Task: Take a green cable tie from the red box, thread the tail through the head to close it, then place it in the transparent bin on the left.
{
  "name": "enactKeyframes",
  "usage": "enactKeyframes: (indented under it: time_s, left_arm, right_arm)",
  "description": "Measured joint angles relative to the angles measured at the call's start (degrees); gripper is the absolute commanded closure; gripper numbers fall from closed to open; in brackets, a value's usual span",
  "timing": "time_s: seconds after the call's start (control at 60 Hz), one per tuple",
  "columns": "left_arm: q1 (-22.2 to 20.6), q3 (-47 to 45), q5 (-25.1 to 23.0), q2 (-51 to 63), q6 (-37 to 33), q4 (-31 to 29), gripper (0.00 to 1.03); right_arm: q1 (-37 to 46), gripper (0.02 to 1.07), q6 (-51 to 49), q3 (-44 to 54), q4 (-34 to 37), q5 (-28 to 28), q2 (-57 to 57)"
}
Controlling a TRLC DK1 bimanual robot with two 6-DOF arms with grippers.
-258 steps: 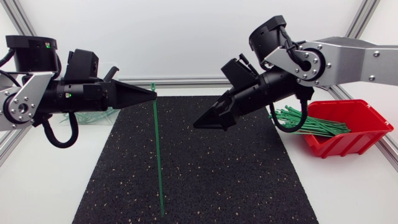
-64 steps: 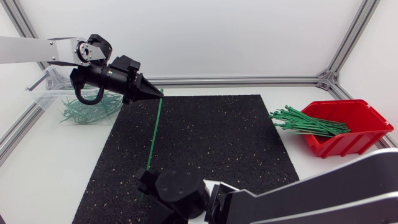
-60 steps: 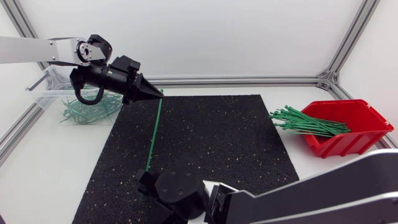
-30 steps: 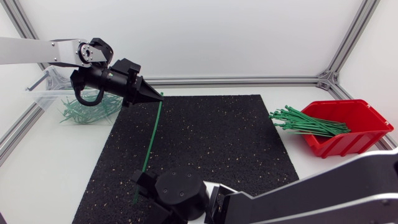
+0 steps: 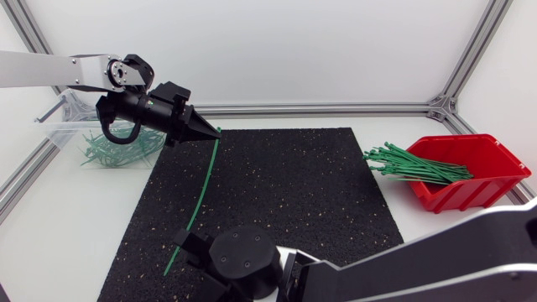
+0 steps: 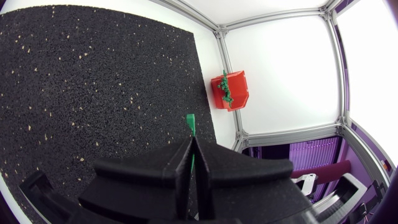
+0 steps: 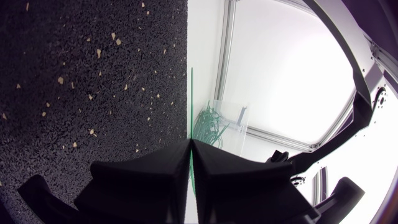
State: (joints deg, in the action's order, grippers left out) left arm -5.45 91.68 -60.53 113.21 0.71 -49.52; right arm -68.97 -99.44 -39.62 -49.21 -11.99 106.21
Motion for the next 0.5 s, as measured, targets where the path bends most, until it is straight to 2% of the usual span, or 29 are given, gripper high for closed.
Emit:
enactKeyframes:
  time_s: [0.5]
  left_arm:
    - [0.11,-1.09,-0.02,-0.46,-4.7,-0.11,1.0]
  right_arm:
    - [0.98,1.02,13.81,-0.02,0.63,-0.02,-2.51]
